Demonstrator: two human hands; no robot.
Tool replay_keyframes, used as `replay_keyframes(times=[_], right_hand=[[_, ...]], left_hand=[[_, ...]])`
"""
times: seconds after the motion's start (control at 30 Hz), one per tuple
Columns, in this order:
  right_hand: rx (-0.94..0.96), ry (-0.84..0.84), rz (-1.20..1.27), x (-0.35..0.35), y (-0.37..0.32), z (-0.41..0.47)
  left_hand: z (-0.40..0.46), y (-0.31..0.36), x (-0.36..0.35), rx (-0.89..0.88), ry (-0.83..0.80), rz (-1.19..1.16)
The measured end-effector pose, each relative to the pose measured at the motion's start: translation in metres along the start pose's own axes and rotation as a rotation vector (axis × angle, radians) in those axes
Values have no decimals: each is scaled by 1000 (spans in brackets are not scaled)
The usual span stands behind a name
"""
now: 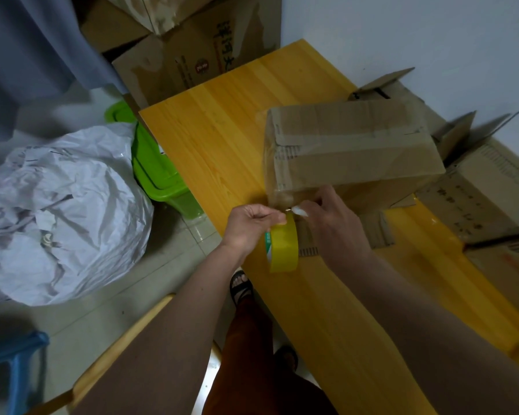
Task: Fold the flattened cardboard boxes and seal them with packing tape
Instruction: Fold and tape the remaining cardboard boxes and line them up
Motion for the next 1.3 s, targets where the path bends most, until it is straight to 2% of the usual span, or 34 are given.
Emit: replay_keyframes(times=[0.07, 0.13, 0.2, 0.27, 0.33, 0.4, 0.57, 0.6, 0.67, 0.7, 0.77, 0.83, 0.87, 0.97, 1.03, 1.13, 1.3], right_hand=[[-37, -5, 7, -1, 11, -7], [-103, -7, 125, -3, 26, -14], [-253, -65, 300, -10, 43, -22], [-483, -176, 376, -27, 62, -37], [-702, -356, 402, -51, 79, -59], [-841, -479, 413, -72, 94, -81], [-921, -595, 239, -86, 115, -99], [-897, -592, 176, -82, 114, -98], [-735, -499, 118, -68, 103, -88], [-620, -416, 197, -57, 92, -80], [-546, -286, 573, -28, 70, -66], [-590, -284, 970, -1, 52, -57], [-629, -306, 1081, 8, 47, -57], [-762, -346, 1183, 18, 47, -65], [-849, -346, 1340, 22, 50, -73], [-946, -278, 1573, 32, 54, -84], [-1007, -128, 1582, 46, 66, -96]], left_hand=[[-2, -3, 0, 0, 0, 6], [-4, -5, 4, -4, 17, 12], [-4, -6, 7, -7, 17, 14], [-6, -6, 7, -14, 9, 15], [-10, -4, 6, -19, 11, 14], [-14, -4, 6, -19, 9, 18], [-27, -5, -1, -17, -35, 49], [-31, -4, -4, -19, -42, 53], [-39, -1, -10, -28, -63, 62], [-43, 1, -14, -33, -77, 67], [-49, 6, -23, -46, -112, 74], [-56, 12, -34, -57, -142, 69], [-59, 15, -40, -61, -156, 64], [-70, 26, -55, -97, -197, 91], [-77, 35, -64, -148, -215, 90], [-89, 49, -78, -208, -253, 78], [-109, 60, -99, -157, -303, -64]])
Point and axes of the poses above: each hand's wrist, its own z-axis towards the middle knuckle, its own x-axis out of the back of the hand, y = z × x, the point moved 4 cm from there along z, towards the middle knuckle, and after that the axes turned 10 degrees about -x, right-handed, at the moved point
